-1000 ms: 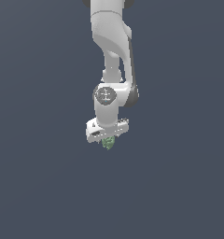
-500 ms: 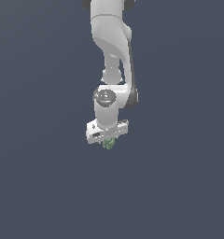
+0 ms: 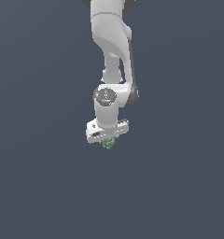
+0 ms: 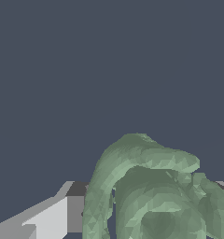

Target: Pick up the object and move it to a goal position.

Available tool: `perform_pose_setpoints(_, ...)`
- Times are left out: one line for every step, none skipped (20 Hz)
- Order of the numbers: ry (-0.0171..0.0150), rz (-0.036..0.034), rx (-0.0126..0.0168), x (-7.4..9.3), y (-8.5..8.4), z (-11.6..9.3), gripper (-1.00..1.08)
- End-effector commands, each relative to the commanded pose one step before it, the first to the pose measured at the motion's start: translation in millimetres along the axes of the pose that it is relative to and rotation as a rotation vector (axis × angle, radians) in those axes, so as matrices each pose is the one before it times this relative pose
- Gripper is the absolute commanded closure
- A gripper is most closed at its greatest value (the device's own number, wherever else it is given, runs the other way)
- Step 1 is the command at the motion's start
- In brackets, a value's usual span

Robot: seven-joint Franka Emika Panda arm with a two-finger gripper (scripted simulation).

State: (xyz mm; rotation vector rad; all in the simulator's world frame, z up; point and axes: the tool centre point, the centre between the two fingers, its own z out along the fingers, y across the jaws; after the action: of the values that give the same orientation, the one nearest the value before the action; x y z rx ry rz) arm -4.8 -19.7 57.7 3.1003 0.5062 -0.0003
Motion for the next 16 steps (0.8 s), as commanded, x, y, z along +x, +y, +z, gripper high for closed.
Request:
perform_pose_setpoints(0.00129,-0.00019,-0.00048,1.67,-0.64,-8.02,1.08)
perform_pose_setpoints(0.00000,0.00000,0.00000,0.75,-0.42,-4.52,1.08)
perform_pose_setpoints(0.00000,0.00000,0.00000,0.86,-0.47,-5.17,1.08)
perform_pose_setpoints(0.00000,0.00000,0.00000,0.97,-0.53,-5.81,1.08)
perform_pose_setpoints(0.00000,0.00000,0.00000,1.08,-0.58,-6.43,1.08)
perform_pose_setpoints(0.00000,0.00000,0.00000,1.19,-0.64,-7.03,1.08)
perform_pose_setpoints(0.00000,0.00000,0.00000,1.30,-0.68,-7.62,1.08)
perform_pose_setpoints(0.00000,0.00000,0.00000,1.42,-0.73,-8.18,1.08)
perform_pose_setpoints(0.00000,0.00000,0.00000,1.53,-0.77,-8.73,1.08)
perform_pose_setpoints(-0.00042,-0.00051,0.00019,1.80,-1.09,-8.98,1.08)
perform_pose_setpoints(0.00000,0.00000,0.00000,1.76,-0.85,-9.78,1.08)
perform_pose_setpoints(0.00000,0.00000,0.00000,1.87,-0.87,-10.18,1.08)
perform_pose_setpoints(0.00000,0.00000,0.00000,1.85,-0.83,-9.85,1.08)
perform_pose_setpoints(0.00000,0.00000,0.00000,1.78,-0.78,-9.32,1.08)
perform_pose_setpoints(0.00000,0.00000,0.00000,1.71,-0.71,-8.72,1.08)
perform_pose_setpoints(0.00000,0.00000,0.00000,1.62,-0.65,-8.06,1.08)
